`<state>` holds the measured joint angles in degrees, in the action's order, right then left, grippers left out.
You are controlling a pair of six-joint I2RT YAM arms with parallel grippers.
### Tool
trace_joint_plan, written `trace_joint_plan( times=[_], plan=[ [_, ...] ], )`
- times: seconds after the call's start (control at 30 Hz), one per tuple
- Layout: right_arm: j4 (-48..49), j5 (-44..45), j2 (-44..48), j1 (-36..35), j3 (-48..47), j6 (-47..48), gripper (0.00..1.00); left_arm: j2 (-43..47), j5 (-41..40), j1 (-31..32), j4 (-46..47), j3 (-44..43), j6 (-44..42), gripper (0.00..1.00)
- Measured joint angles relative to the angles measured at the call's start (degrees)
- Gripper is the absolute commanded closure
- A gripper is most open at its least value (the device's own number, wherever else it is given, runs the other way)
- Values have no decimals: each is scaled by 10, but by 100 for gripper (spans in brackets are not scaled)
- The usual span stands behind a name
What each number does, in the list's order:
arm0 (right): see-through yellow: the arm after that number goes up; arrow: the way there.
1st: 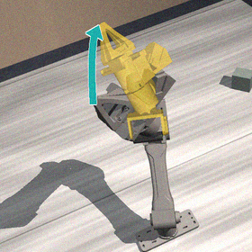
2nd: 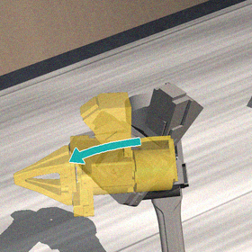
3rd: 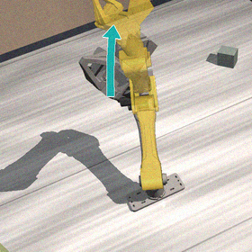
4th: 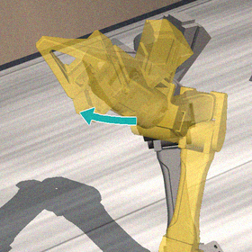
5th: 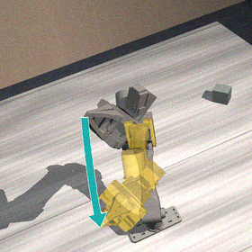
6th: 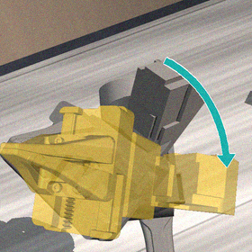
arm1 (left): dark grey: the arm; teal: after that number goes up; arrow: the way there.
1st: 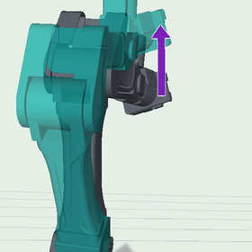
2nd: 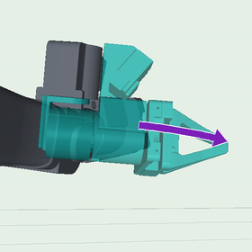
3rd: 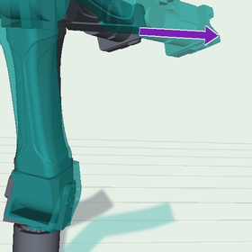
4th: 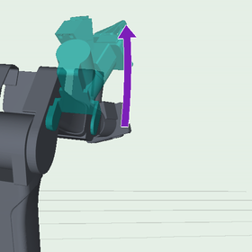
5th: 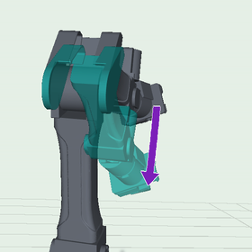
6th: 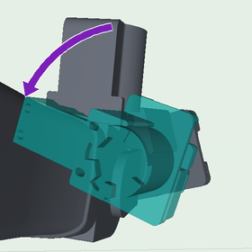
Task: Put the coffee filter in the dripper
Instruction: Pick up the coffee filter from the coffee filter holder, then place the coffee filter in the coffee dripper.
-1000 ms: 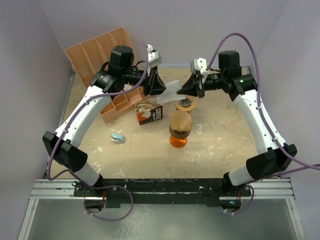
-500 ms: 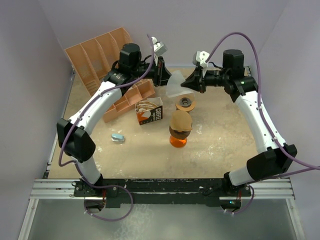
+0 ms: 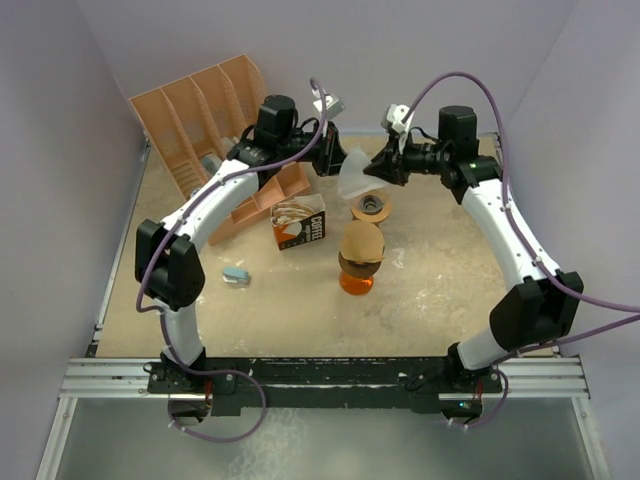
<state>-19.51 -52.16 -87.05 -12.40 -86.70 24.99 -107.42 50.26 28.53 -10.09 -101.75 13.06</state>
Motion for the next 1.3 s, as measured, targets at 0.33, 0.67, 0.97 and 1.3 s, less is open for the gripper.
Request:
trace_joint_plan(
  times=[0.33, 0.67, 0.97, 1.3],
  plan=[
    [11, 7, -24, 0, 33, 10, 84, -14, -27, 0, -59, -15, -55, 100],
    [27, 31, -24, 0, 60, 12, 74, -15, -48, 12, -88, -26, -84, 100],
    [33, 52, -6, 5, 78, 10, 64, -33, -59, 24, -92, -37, -82, 92],
    [40, 68, 28, 9, 83, 6, 57, -36, -60, 24, -93, -39, -61, 83]
  ],
)
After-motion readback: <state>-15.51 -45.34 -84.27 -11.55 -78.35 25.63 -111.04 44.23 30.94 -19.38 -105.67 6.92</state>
